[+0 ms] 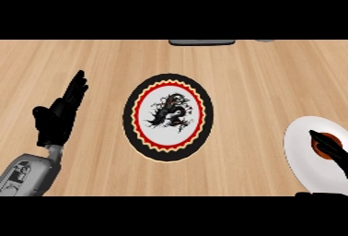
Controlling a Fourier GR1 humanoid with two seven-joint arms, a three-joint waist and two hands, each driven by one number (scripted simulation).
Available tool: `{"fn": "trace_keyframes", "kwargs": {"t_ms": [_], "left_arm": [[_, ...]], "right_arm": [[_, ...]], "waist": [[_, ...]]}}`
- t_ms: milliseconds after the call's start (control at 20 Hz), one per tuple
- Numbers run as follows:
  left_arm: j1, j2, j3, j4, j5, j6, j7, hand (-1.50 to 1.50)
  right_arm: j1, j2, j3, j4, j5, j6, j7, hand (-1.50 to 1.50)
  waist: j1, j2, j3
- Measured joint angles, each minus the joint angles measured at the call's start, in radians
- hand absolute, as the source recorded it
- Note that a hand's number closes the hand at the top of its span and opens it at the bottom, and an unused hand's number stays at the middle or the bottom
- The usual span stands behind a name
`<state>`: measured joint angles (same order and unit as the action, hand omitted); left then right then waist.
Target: Pick the tomato from the plate and place it in the plate
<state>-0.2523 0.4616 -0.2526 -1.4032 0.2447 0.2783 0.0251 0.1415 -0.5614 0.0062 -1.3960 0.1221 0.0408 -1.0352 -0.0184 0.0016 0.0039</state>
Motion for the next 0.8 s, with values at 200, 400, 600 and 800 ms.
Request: {"fn": "trace_keyframes", "kwargs": {"t_ms": [200, 400, 600, 800], "left_arm": [[-0.005, -0.004, 0.001, 0.003, -0.011, -0.006, 0.018, 0.00], [-0.010, -0.012, 0.005, 0.007, -0.027, -0.011, 0.020, 0.00], [0.001, -0.022, 0.005, 0.006, -0.036, -0.012, 0.018, 0.00], [-0.014, -0.042, 0.010, 0.014, -0.053, -0.012, 0.027, 0.00]], "right_arm": [[0.051, -0.021, -0.099, 0.019, -0.014, -0.033, -0.073, -1.50], [0.105, -0.085, -0.194, 0.006, -0.005, -0.043, -0.074, -1.50], [0.184, -0.174, -0.258, -0.037, 0.070, -0.065, -0.021, -1.50], [0.231, -0.233, -0.293, -0.083, 0.140, -0.062, 0.052, -1.50]], "waist": [[0.000, -0.002, -0.001], [0.001, -0.004, -0.003], [0.000, -0.004, -0.005], [0.003, -0.003, -0.005]]}}
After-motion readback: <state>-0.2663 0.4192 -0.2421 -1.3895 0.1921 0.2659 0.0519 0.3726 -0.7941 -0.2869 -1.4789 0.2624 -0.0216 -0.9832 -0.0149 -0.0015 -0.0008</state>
